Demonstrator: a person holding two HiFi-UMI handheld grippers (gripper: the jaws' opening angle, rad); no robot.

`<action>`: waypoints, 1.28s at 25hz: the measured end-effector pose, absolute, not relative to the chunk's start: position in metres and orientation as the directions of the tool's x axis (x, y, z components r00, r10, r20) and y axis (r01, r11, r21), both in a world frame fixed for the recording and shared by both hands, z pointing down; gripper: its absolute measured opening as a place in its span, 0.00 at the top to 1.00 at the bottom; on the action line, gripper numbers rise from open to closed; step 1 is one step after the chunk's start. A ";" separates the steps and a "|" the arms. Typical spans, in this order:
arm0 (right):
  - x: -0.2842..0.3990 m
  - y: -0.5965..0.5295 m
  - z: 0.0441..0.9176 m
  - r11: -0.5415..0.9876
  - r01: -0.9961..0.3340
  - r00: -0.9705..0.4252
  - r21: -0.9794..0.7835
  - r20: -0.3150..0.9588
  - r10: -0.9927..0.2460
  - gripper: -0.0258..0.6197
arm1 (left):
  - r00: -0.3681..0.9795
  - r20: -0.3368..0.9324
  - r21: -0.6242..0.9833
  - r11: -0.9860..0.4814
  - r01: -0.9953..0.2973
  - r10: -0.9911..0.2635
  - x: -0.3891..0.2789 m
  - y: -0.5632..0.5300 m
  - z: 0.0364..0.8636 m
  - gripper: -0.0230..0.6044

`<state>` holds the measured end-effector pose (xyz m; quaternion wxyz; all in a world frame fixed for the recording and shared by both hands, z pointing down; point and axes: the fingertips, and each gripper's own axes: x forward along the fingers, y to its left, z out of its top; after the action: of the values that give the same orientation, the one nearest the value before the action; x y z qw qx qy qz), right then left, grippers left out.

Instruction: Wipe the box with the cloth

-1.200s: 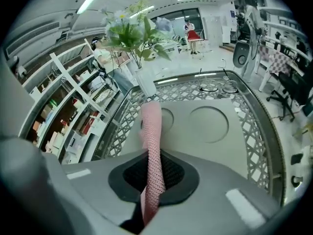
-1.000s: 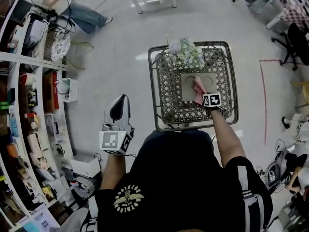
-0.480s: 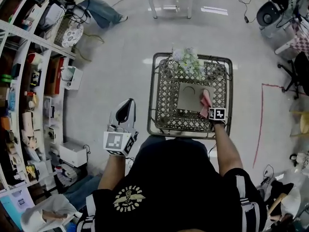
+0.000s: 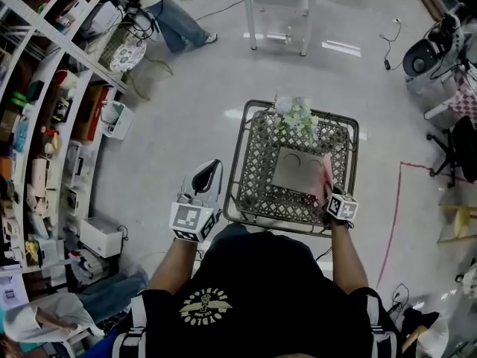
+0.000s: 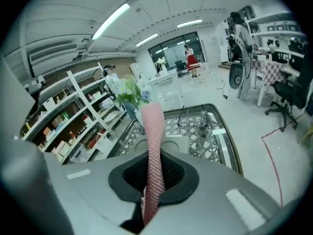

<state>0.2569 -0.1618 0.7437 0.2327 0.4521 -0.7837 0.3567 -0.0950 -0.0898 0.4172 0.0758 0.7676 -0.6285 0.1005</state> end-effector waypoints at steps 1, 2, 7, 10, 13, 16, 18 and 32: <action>0.260 -0.161 0.728 0.337 -0.877 -0.480 -0.344 0.665 -0.572 0.93 | 0.198 0.247 -0.011 -0.207 -0.978 -0.948 -0.095 -0.093 0.416 0.96; 0.263 -0.159 0.710 0.334 -0.879 -0.477 -0.340 0.640 -0.603 0.93 | 0.209 0.246 -0.011 -0.218 -0.976 -0.947 -0.094 -0.096 0.416 0.96; 0.265 -0.153 0.620 0.309 -0.880 -0.460 -0.361 0.481 -0.747 0.93 | 0.262 0.220 -0.010 -0.271 -0.963 -0.940 -0.104 -0.108 0.403 0.96; 0.256 -0.149 0.563 0.321 -0.881 -0.446 -0.347 0.386 -0.807 0.93 | 0.292 0.204 -0.016 -0.302 -0.953 -0.934 -0.113 -0.114 0.394 0.96; 0.241 -0.143 0.512 0.343 -0.878 -0.443 -0.335 0.296 -0.846 0.93 | 0.320 0.189 -0.025 -0.331 -0.943 -0.928 -0.122 -0.121 0.388 0.96; 0.224 -0.133 0.472 0.364 -0.878 -0.441 -0.310 0.231 -0.867 0.93 | 0.348 0.178 0.003 -0.353 -0.936 -0.920 -0.124 -0.125 0.378 0.96; 0.213 -0.125 0.449 0.373 -0.879 -0.438 -0.298 0.194 -0.878 0.93 | 0.368 0.166 0.014 -0.371 -0.928 -0.915 -0.126 -0.128 0.372 0.96; 0.172 -0.097 0.392 0.322 -0.923 -0.348 -0.210 0.095 -0.933 0.93 | 0.465 0.138 0.015 -0.467 -0.884 -0.875 -0.149 -0.140 0.372 0.96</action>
<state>0.1721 -0.0967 0.3920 -0.0214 0.5708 -0.8129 0.1140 -0.1487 -0.1396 0.3722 0.0422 0.8548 -0.5143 0.0553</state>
